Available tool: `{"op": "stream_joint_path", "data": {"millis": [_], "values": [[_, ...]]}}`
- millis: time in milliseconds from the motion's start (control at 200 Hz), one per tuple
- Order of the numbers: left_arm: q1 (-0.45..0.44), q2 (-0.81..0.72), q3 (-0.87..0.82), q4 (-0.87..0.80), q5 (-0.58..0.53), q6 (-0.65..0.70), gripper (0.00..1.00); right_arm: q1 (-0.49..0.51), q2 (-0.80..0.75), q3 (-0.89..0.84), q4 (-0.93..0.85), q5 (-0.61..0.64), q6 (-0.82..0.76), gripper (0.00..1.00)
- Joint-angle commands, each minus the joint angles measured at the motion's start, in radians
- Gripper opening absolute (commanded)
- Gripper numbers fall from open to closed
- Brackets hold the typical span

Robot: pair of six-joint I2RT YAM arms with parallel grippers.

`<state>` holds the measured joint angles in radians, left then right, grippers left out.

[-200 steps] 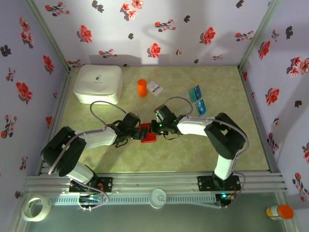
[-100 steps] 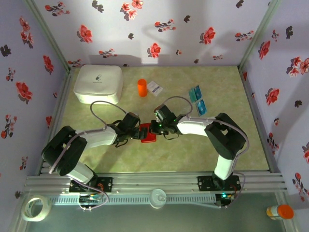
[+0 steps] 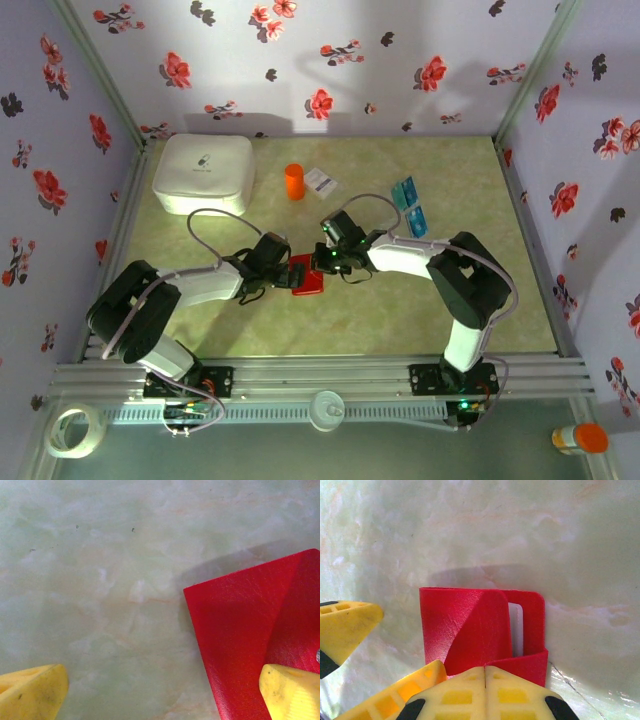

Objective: Put the credit cards into the card holder
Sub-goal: Close the button on the card holder.

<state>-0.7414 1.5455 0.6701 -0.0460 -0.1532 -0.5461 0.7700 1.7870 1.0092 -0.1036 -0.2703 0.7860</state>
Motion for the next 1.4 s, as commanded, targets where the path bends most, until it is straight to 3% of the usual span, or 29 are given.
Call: {"op": "stream_joint_path", "data": {"millis": [0, 690, 1395], "values": [[-0.002, 0.085, -0.048, -0.037, 0.039, -0.002, 1.0, -0.008, 0.02, 0.026, -0.007, -0.001, -0.005, 0.0], [-0.006, 0.091, -0.047, -0.029, 0.04, -0.002, 1.0, 0.042, 0.064, -0.021, 0.008, 0.003, 0.003, 0.0], [-0.012, 0.087, -0.047, -0.032, 0.04, -0.008, 1.0, 0.183, 0.082, -0.144, -0.016, 0.171, -0.022, 0.0]]}}
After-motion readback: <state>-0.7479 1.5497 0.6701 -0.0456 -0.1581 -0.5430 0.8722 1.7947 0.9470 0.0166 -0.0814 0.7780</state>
